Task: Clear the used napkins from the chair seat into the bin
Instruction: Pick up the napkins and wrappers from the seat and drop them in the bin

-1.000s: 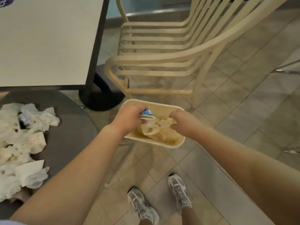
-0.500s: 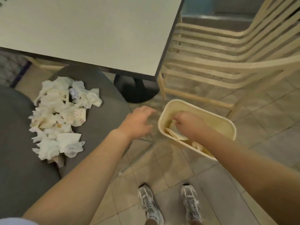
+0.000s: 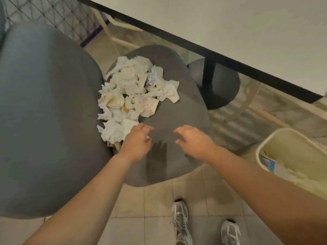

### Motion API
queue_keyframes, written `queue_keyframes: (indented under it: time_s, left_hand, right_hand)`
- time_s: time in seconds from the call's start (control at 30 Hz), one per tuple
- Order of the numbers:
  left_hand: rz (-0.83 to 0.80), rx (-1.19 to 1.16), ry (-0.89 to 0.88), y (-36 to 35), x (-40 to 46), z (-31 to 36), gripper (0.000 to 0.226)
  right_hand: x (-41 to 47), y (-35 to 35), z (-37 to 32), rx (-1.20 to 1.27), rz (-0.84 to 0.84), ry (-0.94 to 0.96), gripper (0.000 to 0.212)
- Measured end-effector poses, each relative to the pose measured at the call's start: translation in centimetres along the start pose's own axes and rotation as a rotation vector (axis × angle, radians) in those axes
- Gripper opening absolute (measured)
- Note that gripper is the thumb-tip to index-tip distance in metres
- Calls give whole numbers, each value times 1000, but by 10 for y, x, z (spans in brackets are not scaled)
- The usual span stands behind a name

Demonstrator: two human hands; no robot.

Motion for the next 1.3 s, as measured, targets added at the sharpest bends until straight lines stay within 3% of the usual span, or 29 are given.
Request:
queue_keyframes:
  time_s: [0.37, 0.53, 0.63, 0.73, 0.83, 1.13, 1.3]
  left_hand:
    - [-7, 150, 205, 7, 55, -110, 50]
    - [-49, 309, 235, 10, 77, -126, 72]
    - [-43, 373, 232, 7, 81, -132, 79]
    - [-66, 364, 239, 8, 84, -132, 81]
    - [-80, 359, 218, 8, 85, -123, 68]
    - [10, 208, 125, 15, 72, -76, 6]
    - [36, 137, 27, 11, 51, -23, 8]
  right_hand:
    - [103, -77, -71, -61, -223, 202, 61]
    - [129, -98, -83, -253, -251, 325, 70]
    - [141, -112, -83, -317, -273, 360, 68]
    - [147, -115, -79, -357, -242, 373, 50]
    - [147, -113, -65, -273, -269, 315, 38]
    - [98, -80, -26, -134, -229, 116, 30]
    - [48, -45, 9, -79, -84, 20, 22]
Point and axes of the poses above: each hand's wrist, its own x-axis towards the middle knuckle, its own y-axis out of the back of the hand, z = x × y, the point moved 5 cm from there along x, towards the middle knuckle, and after that the axes turned 7 degrees about -z, right-handed, at the moved point
